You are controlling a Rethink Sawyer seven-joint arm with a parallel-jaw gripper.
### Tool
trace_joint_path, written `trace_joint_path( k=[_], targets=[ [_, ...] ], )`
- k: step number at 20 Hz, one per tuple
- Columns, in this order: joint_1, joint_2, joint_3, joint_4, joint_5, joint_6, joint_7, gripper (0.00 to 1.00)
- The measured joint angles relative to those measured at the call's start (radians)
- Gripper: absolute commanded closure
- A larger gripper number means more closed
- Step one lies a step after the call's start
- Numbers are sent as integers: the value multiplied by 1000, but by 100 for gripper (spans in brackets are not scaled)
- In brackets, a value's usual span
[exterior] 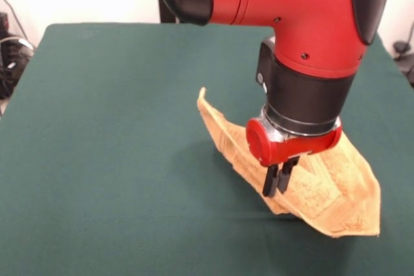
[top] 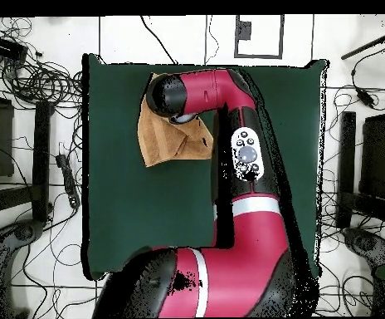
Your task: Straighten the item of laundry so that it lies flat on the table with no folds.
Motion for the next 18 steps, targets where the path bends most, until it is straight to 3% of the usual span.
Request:
trace_joint_path(
  k=[11,18],
  targets=[
    [0,65,27,-122,-6,82,-157,100],
    [0,84,28,-158,-6,102,-197,100]
  ],
)
